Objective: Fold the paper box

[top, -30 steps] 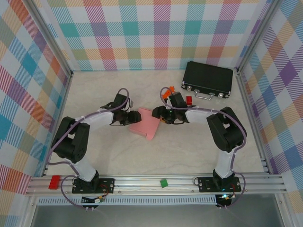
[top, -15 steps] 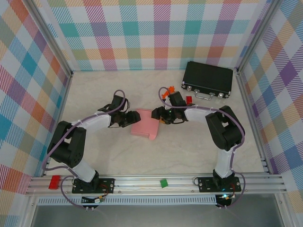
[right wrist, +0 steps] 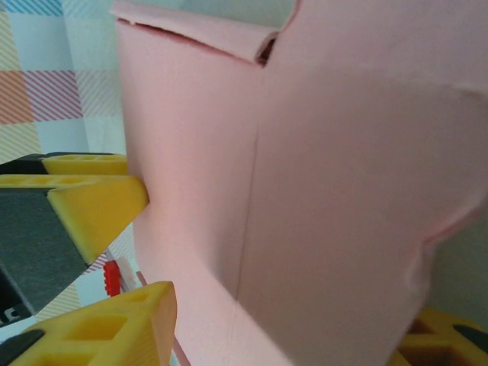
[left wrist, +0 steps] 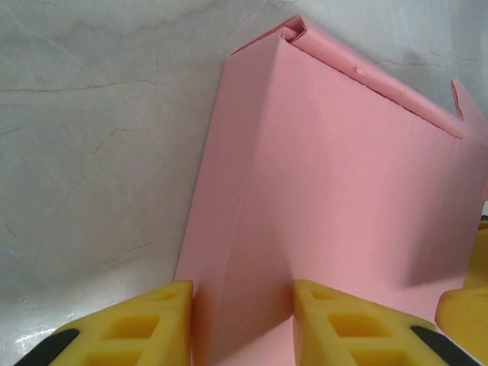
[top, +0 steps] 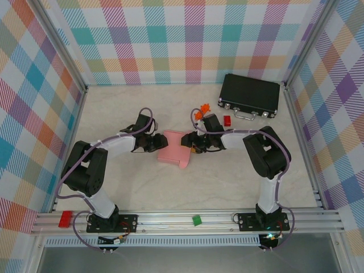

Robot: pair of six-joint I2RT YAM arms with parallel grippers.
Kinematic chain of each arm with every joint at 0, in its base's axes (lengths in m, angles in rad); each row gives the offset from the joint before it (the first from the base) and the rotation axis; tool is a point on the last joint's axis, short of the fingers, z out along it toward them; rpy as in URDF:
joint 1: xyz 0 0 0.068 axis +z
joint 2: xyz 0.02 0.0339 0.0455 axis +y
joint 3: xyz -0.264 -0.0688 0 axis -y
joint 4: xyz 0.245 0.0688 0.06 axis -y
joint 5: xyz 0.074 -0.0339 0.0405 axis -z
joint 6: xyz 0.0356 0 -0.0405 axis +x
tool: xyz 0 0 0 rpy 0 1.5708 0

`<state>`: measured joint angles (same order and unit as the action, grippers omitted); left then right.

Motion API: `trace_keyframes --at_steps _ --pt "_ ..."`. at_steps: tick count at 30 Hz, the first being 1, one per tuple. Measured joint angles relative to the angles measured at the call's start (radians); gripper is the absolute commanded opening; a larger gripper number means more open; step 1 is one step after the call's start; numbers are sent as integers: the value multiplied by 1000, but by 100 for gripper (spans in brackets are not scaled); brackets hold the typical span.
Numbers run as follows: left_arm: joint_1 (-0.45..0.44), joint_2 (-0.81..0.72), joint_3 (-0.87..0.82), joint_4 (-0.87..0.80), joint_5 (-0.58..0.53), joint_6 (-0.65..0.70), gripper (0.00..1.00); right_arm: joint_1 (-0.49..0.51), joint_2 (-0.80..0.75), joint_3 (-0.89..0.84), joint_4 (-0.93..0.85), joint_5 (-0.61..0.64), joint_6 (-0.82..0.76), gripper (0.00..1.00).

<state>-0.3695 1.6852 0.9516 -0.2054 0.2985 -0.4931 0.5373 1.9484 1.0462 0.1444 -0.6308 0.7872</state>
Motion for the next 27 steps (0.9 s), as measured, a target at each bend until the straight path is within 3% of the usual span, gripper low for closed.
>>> trace_keyframes --at_steps 27 --pt "74 -26 -143 270 76 -95 40 8 5 70 75 -49 47 50"
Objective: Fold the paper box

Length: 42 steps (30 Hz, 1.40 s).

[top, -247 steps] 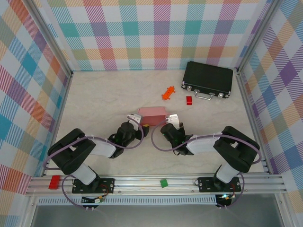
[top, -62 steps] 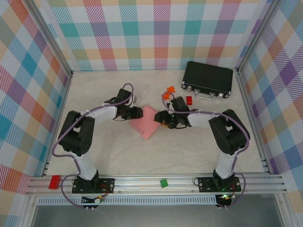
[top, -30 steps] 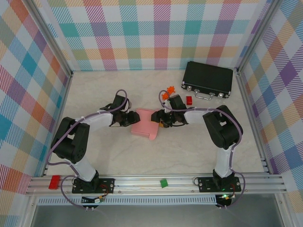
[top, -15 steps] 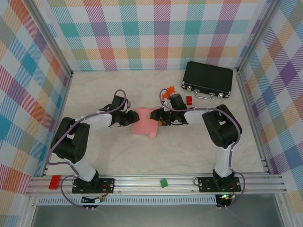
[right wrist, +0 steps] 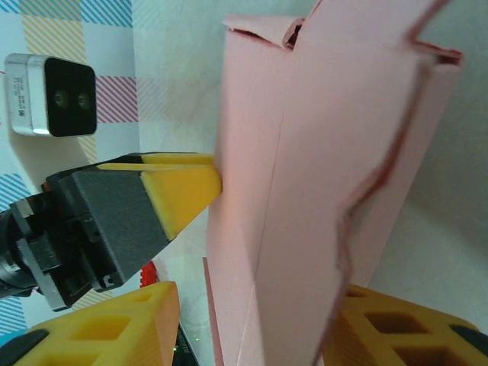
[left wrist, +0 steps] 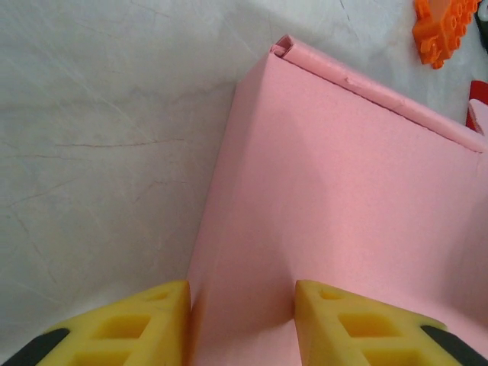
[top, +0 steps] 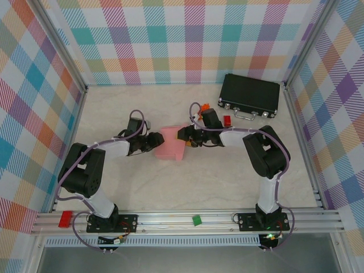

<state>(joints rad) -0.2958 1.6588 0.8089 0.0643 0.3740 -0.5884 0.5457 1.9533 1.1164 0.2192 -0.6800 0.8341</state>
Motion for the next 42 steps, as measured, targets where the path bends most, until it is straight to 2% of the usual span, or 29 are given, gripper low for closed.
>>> trace_keyframes --at_steps 12,23,28,33,42 --pt "21 -11 -69 115 -6 -55 43 26 0 142 -43 -29 -12 50" --pt "20 6 -103 122 6 -77 43 67 21 220 -92 -51 -39 51" --pt "24 2 -100 109 -6 -76 44 67 19 257 -182 -4 -93 51" --pt "24 -6 -69 28 -43 -59 44 66 -27 277 -275 68 -152 52" --pt "25 -19 -54 -28 -93 -47 44 56 -74 314 -373 155 -196 48"
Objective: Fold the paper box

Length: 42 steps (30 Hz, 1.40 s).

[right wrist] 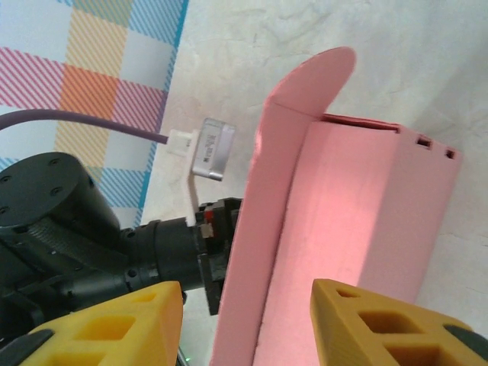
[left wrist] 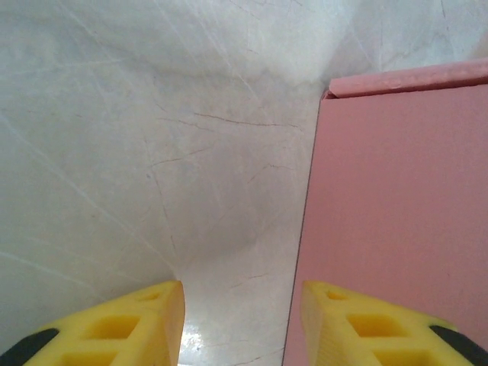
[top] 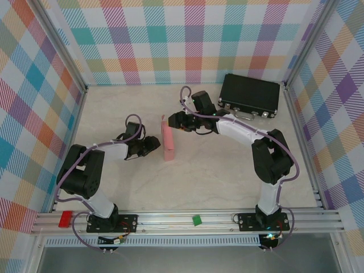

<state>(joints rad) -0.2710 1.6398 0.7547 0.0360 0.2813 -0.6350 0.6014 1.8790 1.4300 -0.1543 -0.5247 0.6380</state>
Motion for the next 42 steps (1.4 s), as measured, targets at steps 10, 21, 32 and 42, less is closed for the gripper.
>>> trace_keyframes --at_steps 10,21,32,42 --pt "2 -26 2 -8 -13 0 45 -10 90 47 -50 -25 0 52" --pt "5 38 80 -9 12 7 46 -6 166 52 -80 -79 -5 53" --pt "14 155 179 -26 56 33 45 14 166 53 -102 -33 -2 51" --pt "15 155 185 -37 59 46 45 28 157 53 -121 33 31 49"
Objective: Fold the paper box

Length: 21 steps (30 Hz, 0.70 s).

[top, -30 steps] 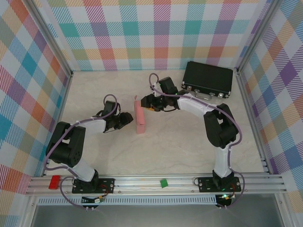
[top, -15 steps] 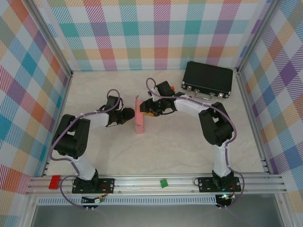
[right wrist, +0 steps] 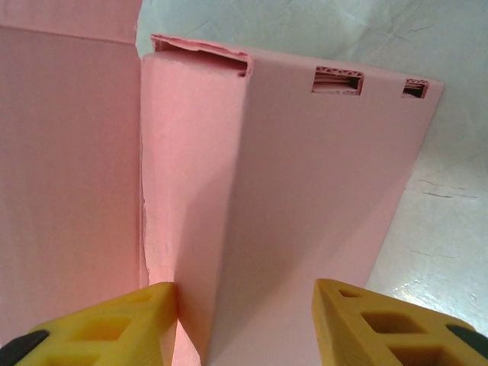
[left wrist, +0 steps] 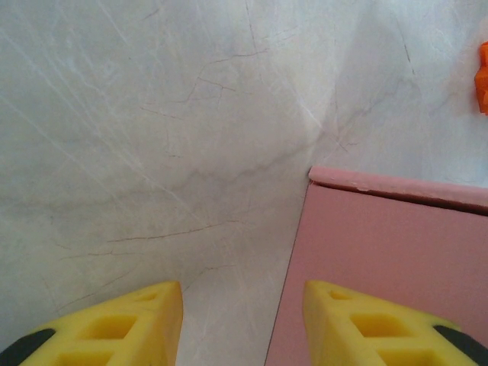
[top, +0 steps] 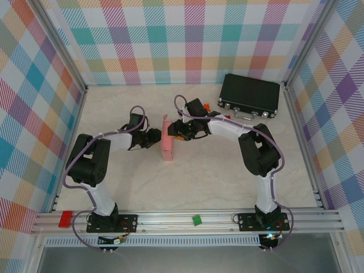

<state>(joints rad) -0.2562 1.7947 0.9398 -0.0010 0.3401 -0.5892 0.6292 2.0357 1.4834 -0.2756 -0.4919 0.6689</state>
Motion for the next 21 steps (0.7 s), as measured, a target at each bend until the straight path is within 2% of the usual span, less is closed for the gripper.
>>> trace_keyframes --at_steps 13,21 --pt "2 -8 21 -40 -10 11 46 2 -27 -10 -10 48 4 51" --pt "2 -143 29 -119 -92 18 47 3 -86 -39 -17 87 11 53"
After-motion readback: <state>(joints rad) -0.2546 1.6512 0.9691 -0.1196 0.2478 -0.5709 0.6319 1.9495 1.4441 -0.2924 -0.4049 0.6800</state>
